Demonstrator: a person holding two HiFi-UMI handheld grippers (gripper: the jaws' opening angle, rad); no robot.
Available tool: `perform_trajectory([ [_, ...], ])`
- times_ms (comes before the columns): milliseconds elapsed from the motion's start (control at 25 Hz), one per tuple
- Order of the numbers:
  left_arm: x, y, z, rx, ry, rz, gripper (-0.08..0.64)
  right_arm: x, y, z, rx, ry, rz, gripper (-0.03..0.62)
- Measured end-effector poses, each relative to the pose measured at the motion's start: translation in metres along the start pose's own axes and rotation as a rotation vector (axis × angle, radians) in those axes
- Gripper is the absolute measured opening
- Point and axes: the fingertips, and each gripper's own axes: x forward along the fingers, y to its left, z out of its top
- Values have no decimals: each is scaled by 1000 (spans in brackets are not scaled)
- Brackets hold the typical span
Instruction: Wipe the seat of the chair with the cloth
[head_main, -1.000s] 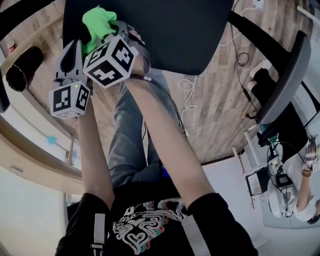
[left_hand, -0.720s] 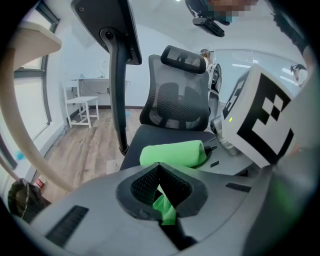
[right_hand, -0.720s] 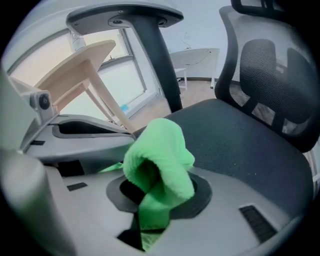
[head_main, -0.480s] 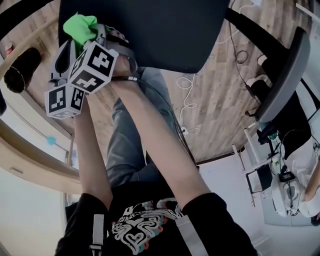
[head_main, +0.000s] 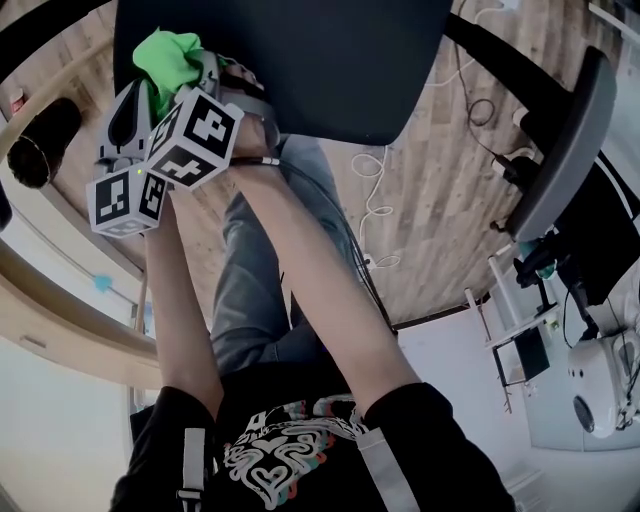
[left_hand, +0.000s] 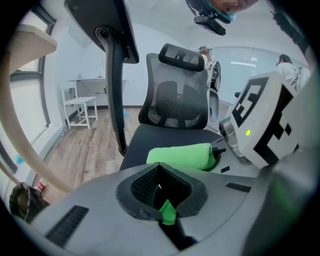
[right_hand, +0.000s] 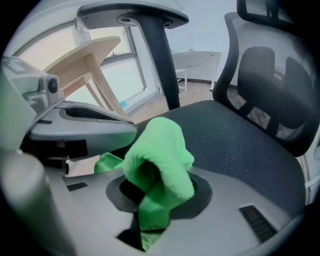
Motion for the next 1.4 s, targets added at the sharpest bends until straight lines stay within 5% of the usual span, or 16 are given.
perform_trajectory([
  [880, 14, -28, 1, 33, 38, -51, 1, -68, -99, -116, 103, 67, -211, 100],
  [1400, 17, -27, 1, 46, 38, -76, 1, -102, -146, -152, 164, 103, -338, 100],
])
